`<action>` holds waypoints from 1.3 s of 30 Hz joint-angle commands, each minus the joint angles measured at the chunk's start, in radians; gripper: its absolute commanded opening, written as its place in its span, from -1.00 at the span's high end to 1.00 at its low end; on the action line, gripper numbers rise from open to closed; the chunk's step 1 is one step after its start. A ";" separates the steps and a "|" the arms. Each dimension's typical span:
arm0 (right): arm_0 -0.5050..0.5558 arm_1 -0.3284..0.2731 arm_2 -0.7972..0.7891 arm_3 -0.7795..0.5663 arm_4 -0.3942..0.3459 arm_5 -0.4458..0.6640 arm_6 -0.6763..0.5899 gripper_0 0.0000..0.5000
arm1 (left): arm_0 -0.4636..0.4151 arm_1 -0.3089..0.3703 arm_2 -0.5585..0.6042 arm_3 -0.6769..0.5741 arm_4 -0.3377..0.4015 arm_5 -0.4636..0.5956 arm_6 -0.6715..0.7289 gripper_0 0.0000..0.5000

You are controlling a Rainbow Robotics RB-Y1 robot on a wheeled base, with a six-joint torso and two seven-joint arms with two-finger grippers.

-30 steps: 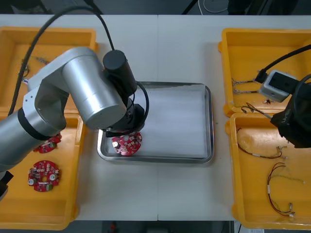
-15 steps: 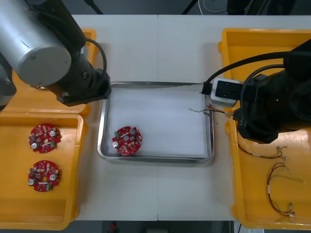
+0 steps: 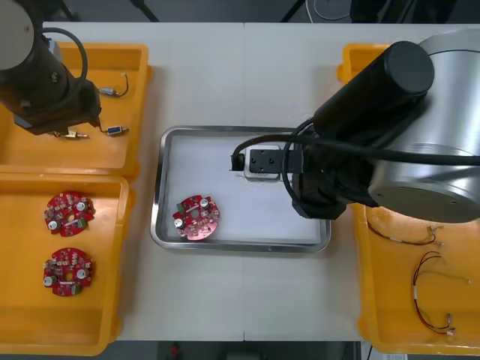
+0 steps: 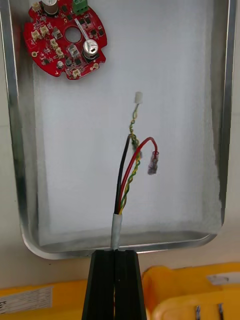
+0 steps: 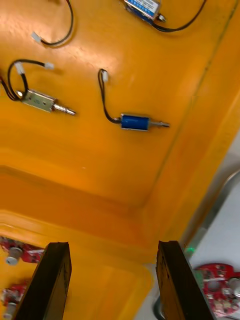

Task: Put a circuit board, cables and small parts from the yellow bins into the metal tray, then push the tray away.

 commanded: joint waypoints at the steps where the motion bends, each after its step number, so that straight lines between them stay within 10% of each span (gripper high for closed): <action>1: -0.038 0.027 0.055 0.056 0.037 -0.064 0.076 1.00 | -0.077 0.039 0.045 0.096 -0.038 -0.063 -0.049 -1.00; 17: -0.038 0.047 0.307 0.301 0.135 -0.326 0.159 1.00 | -0.196 0.039 0.089 0.479 -0.116 -0.290 -0.224 -1.00; 31: -0.038 0.089 0.389 0.470 0.071 -0.392 0.157 1.00 | -0.267 0.039 0.097 0.746 -0.144 -0.494 -0.340 -1.00; 33: -0.038 0.090 0.389 0.465 0.077 -0.395 0.153 0.77 | -0.267 0.039 0.097 0.767 -0.142 -0.525 -0.348 -1.00; 38: -0.038 0.093 0.357 0.434 0.106 -0.397 0.151 -1.00 | -0.267 0.039 0.100 0.820 -0.150 -0.583 -0.400 -1.00; 39: -0.038 0.093 0.348 0.431 0.105 -0.395 0.153 -1.00 | -0.267 0.039 0.097 0.826 -0.150 -0.591 -0.408 -1.00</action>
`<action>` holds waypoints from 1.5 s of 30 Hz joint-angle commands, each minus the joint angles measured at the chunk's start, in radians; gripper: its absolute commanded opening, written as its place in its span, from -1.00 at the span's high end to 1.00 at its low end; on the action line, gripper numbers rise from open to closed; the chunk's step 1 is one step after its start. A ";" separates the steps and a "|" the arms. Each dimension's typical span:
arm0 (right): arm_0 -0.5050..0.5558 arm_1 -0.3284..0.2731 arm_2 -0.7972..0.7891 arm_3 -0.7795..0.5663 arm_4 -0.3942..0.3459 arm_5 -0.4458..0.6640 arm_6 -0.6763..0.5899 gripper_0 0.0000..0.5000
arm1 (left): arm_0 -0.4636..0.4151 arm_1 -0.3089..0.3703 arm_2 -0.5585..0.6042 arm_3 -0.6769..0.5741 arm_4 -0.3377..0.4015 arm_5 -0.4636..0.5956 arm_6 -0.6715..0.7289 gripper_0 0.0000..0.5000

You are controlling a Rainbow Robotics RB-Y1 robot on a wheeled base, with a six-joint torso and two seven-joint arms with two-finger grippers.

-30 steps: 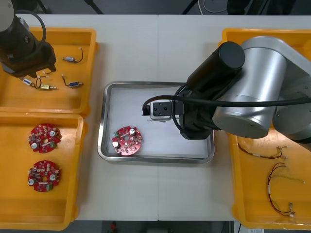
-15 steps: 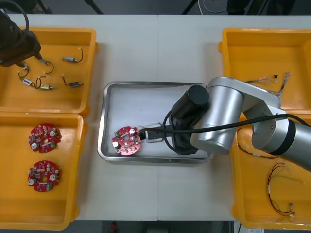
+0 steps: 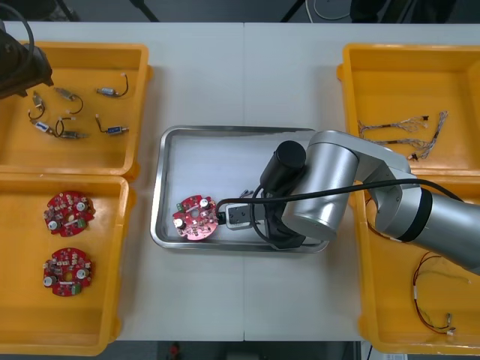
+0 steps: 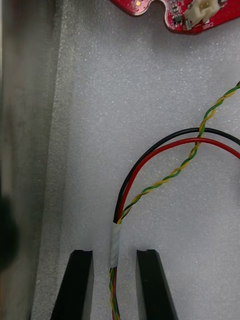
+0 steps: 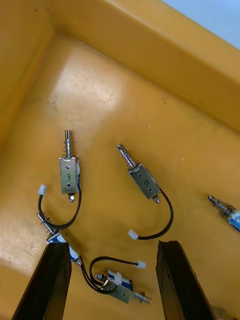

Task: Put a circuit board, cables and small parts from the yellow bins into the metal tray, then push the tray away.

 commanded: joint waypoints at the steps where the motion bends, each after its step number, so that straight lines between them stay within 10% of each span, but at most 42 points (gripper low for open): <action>1: -0.031 0.021 -0.043 -0.056 0.006 0.002 0.010 -1.00 | -0.052 0.039 0.028 0.040 -0.013 -0.059 -0.092 -1.00; 21: -0.015 0.118 -0.490 -0.238 -0.074 0.501 -0.007 -1.00 | -0.049 -0.040 0.025 0.278 -0.007 -0.394 -0.146 -1.00; 45: 0.106 -0.040 -1.042 -0.387 0.021 0.501 -0.082 -1.00 | 0.035 -0.069 -0.053 0.299 0.008 -0.541 -0.156 -1.00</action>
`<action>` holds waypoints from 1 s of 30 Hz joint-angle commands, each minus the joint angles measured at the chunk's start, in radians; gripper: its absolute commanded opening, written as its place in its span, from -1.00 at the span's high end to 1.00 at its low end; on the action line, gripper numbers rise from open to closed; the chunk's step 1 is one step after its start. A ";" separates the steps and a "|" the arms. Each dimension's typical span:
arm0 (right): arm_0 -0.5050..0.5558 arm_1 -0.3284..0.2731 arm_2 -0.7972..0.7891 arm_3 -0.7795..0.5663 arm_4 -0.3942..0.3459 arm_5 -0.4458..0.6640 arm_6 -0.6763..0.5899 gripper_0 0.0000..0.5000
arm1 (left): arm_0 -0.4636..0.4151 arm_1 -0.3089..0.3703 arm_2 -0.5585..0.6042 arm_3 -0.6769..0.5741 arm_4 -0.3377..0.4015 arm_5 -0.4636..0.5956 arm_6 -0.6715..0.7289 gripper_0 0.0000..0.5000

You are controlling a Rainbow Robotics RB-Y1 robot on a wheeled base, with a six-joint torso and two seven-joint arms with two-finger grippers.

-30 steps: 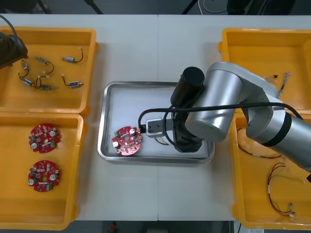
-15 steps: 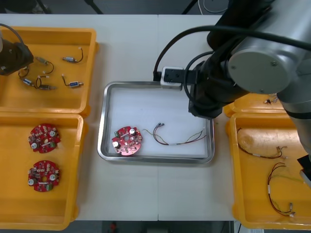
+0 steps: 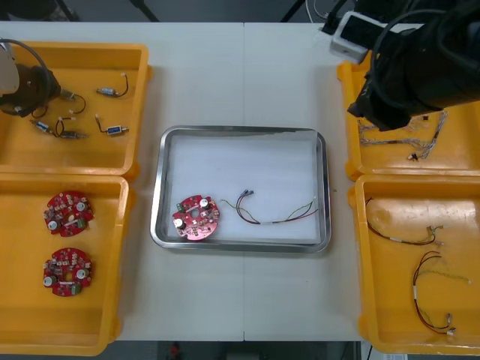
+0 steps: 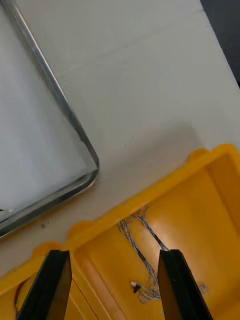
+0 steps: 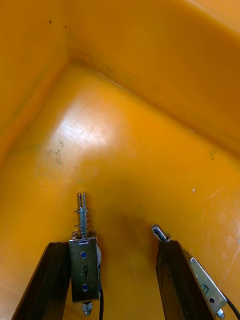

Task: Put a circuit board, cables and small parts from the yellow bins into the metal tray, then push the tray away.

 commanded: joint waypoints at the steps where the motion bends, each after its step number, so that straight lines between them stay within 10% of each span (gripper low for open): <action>1: 0.053 -0.072 -0.116 -0.027 0.046 0.003 -0.035 -1.00 | 0.024 0.006 -0.009 -0.011 0.006 -0.012 -0.104 -1.00; 11: 0.059 -0.077 -0.299 0.197 0.133 0.003 -0.064 -1.00 | 0.041 0.012 -0.009 -0.013 0.006 -0.012 -0.112 -1.00; 12: 0.059 -0.077 -0.306 0.212 0.140 0.003 -0.064 -1.00 | 0.041 0.012 -0.011 -0.013 0.001 -0.012 -0.113 -0.84; 14: 0.059 -0.077 -0.322 0.263 0.173 0.003 -0.070 -1.00 | 0.040 0.014 -0.025 -0.011 -0.003 -0.013 -0.116 1.00; 30: 0.001 -0.076 -0.337 0.530 0.294 -0.013 -0.317 -1.00 | 0.040 0.085 0.043 -0.183 -0.009 0.269 -0.107 1.00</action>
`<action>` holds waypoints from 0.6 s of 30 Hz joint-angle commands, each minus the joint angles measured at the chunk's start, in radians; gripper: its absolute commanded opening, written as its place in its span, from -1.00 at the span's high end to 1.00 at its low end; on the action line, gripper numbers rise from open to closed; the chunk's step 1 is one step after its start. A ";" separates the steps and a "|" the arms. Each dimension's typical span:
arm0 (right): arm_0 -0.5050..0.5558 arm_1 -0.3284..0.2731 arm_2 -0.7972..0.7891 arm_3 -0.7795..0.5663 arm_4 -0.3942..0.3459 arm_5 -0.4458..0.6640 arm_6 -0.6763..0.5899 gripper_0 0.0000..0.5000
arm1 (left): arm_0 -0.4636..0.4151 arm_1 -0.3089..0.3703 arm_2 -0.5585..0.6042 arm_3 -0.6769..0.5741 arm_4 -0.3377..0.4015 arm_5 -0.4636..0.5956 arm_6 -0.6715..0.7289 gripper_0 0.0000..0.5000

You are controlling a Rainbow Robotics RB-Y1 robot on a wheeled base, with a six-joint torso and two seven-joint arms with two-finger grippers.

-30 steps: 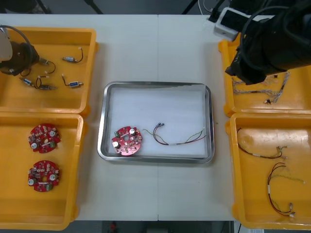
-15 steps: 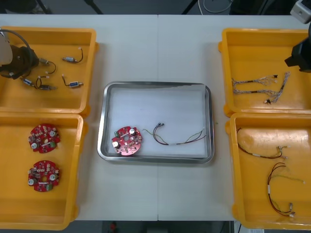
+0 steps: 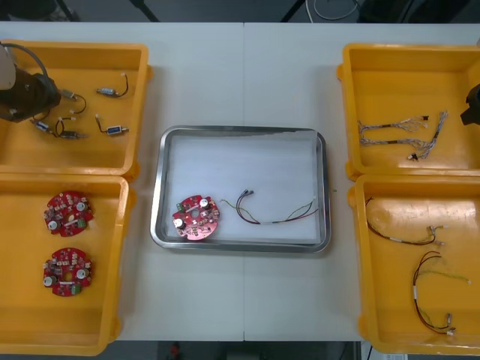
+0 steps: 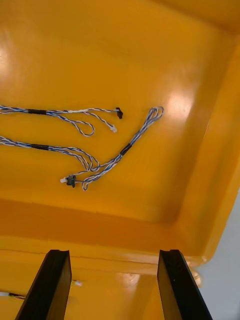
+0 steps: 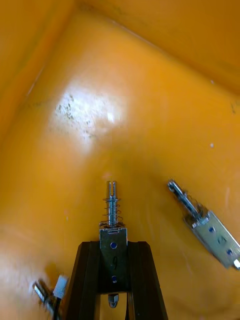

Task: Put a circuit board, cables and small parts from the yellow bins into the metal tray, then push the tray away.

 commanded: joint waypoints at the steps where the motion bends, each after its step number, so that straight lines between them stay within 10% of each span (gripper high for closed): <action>1: -0.073 -0.024 -0.041 0.104 0.014 -0.019 -0.127 -1.00 | 0.016 0.070 0.063 -0.115 -0.013 0.124 -0.107 1.00; 18: -0.173 -0.004 -0.033 0.426 0.063 -0.290 -0.425 -1.00 | 0.047 0.074 0.114 -0.592 -0.019 0.646 0.053 1.00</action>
